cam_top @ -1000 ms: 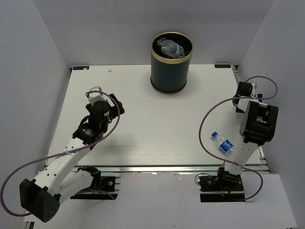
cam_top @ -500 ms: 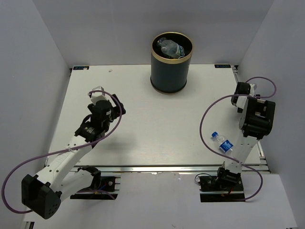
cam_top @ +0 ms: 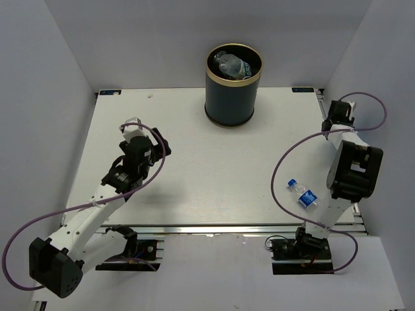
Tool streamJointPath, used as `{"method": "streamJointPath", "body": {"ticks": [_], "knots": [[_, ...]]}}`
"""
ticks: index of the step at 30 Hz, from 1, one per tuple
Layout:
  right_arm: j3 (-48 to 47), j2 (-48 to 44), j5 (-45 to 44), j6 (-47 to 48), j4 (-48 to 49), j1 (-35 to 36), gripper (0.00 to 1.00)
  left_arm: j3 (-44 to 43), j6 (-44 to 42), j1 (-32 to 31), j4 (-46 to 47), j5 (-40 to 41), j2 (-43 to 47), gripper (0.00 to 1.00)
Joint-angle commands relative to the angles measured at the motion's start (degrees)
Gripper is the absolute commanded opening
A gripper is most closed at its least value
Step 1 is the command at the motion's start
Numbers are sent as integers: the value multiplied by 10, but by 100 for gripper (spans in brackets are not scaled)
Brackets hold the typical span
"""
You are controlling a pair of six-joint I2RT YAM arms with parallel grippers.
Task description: Put the plastic bottles in the bin
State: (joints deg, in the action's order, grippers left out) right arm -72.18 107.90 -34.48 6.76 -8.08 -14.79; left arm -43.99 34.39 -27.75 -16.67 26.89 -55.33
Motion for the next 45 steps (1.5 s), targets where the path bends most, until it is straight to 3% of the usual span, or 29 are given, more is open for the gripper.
{"method": "streamJointPath", "body": {"ticks": [1,8,12,15,22,25,28,32,34,36,37,38,40,45], "knots": [[-9,-107,70,-25,31,52,6,-2,9,1,9,-11,19,98],[-99,-202,198,-105,76,202,6,-2,18,1,-6,-7,44,98],[-139,-211,301,-160,216,260,4,-4,23,1,-21,-2,58,98],[-198,-157,325,-147,285,304,4,0,27,1,-28,-1,72,98],[-447,27,307,-117,235,349,9,7,36,1,-42,5,97,98],[-495,85,304,-110,243,350,16,7,36,1,-44,8,108,98],[-549,125,267,-111,187,351,23,0,39,1,-55,20,111,98],[-482,94,228,-92,232,351,46,-1,38,1,-61,33,120,98],[-456,69,198,-74,242,351,45,1,36,1,-57,34,125,98],[-452,60,197,-62,234,351,51,3,35,1,-54,34,124,98],[-452,59,200,-41,228,351,56,4,35,1,-53,34,124,98],[-453,57,200,-38,221,350,71,4,34,1,-51,34,123,98],[-455,55,202,-32,199,351,87,3,34,1,-53,34,117,98],[-447,23,236,-37,170,351,89,0,40,1,-58,31,122,98]]}}
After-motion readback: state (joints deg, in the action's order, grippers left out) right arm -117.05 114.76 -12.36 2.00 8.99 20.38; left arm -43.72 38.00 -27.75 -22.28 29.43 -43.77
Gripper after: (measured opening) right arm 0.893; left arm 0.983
